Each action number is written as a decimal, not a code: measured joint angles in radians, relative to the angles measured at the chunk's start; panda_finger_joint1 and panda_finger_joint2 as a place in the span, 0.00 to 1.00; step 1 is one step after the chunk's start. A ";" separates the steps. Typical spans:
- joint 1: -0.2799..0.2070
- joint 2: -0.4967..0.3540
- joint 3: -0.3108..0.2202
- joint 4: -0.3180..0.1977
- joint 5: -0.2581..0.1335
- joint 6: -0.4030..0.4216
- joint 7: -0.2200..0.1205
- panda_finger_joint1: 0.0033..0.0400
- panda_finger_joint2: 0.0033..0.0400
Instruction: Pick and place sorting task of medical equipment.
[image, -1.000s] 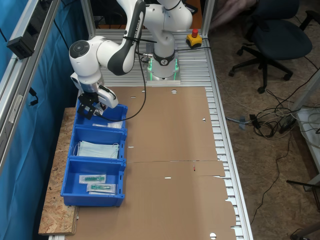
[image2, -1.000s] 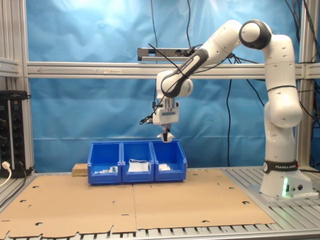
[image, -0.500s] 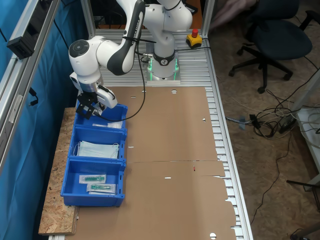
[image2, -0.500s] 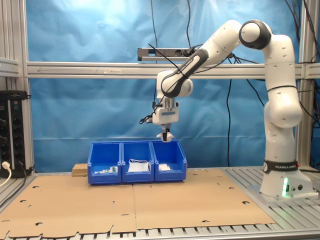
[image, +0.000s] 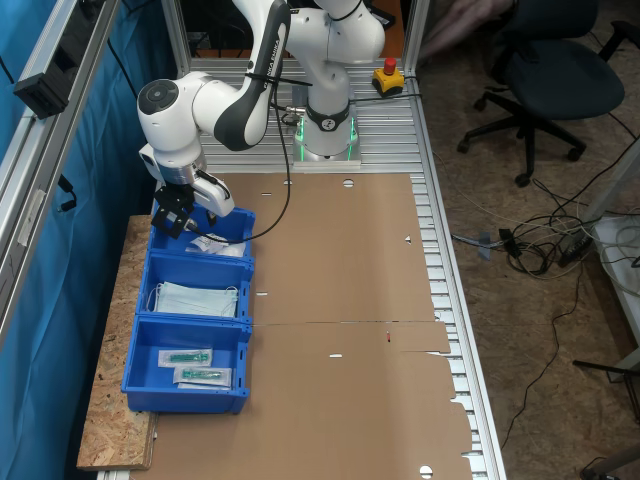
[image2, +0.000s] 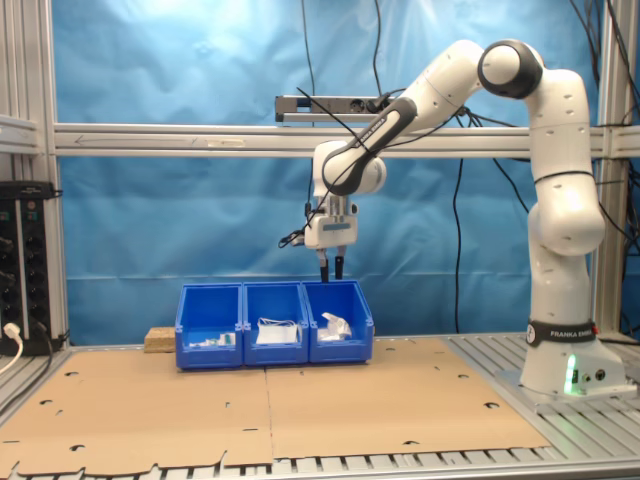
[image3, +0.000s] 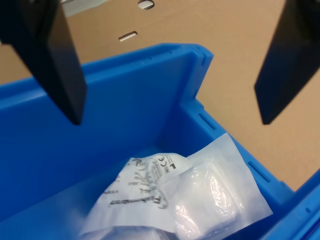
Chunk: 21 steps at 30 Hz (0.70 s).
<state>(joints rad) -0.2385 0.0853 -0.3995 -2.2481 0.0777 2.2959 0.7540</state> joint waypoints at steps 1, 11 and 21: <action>0.000 0.000 0.000 0.000 0.000 0.000 0.000 0.58 0.58; 0.008 -0.002 0.001 0.013 0.000 0.000 0.000 0.96 0.96; 0.018 -0.076 0.095 0.057 0.000 -0.023 0.000 1.00 1.00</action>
<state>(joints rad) -0.2208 0.0089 -0.3044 -2.1911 0.0777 2.2728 0.7540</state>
